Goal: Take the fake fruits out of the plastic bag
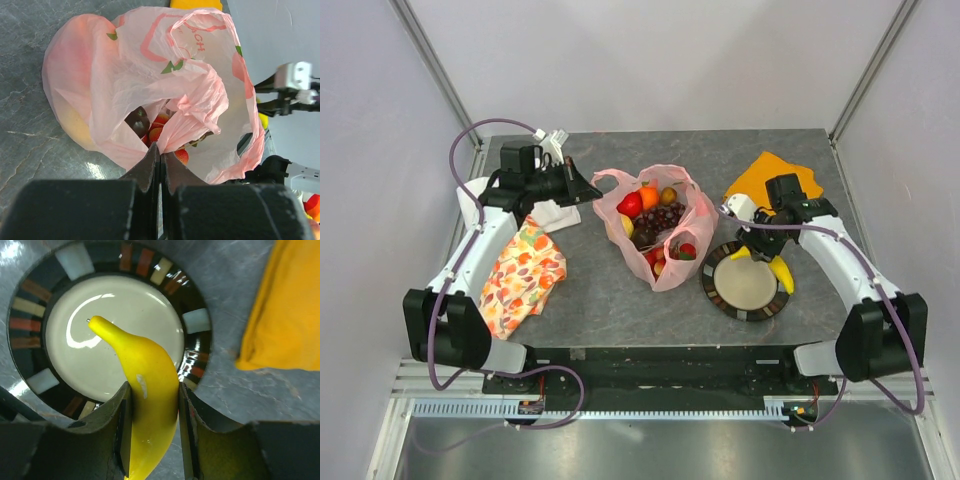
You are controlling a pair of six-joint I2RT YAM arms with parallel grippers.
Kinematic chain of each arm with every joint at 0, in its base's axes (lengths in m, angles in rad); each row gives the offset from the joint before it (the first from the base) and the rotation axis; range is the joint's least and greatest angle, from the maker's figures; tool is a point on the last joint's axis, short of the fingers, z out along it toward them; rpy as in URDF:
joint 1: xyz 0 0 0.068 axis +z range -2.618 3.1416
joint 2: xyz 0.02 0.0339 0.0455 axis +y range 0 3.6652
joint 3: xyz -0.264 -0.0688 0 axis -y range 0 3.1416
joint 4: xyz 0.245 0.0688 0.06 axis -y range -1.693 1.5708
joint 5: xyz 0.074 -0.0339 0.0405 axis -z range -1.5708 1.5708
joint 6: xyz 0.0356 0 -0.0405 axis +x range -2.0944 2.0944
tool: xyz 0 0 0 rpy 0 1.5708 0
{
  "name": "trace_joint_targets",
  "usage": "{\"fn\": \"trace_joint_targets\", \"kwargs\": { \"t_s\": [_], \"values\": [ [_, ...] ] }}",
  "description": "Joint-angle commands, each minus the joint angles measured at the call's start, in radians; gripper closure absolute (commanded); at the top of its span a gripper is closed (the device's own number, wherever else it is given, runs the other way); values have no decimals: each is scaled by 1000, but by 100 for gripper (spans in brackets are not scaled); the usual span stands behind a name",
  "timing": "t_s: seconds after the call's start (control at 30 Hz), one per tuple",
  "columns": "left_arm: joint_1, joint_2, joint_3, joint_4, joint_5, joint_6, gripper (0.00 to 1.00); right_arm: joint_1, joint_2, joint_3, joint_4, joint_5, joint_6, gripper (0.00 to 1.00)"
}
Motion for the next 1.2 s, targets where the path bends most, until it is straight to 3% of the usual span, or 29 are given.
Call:
{"fn": "trace_joint_targets", "kwargs": {
  "t_s": [0.0, 0.3, 0.53, 0.7, 0.83, 0.9, 0.93, 1.07, 1.17],
  "values": [
    [-4, -55, 32, 12, 8, 7, 98, -4, 67, -2, 77, -4, -133, 78],
    [-3, -73, 2, 3, -12, 36, 98, -6, 246, 21, 196, 4, -195, 73],
    [-1, -64, 12, -12, -21, 56, 98, -6, 250, -54, 342, 2, -183, 69],
    [-1, -49, 17, -11, -15, 51, 98, -6, 269, -90, 364, -1, -196, 60],
    [-1, -36, 28, -11, -15, 51, 98, -7, 257, -124, 417, 23, -206, 44],
    [-1, -35, 29, -12, -14, 51, 98, -6, 241, -118, 422, 55, -177, 12],
    [-1, -36, 31, -12, -14, 53, 99, -6, 235, -108, 411, 65, -160, 2],
    [-1, -38, 32, -22, 0, 56, 99, -24, 162, 42, 230, 45, -129, 2],
    [-13, -38, 25, -22, 26, 58, 98, -56, 94, 264, 128, -22, -57, 2]
  ]
}}
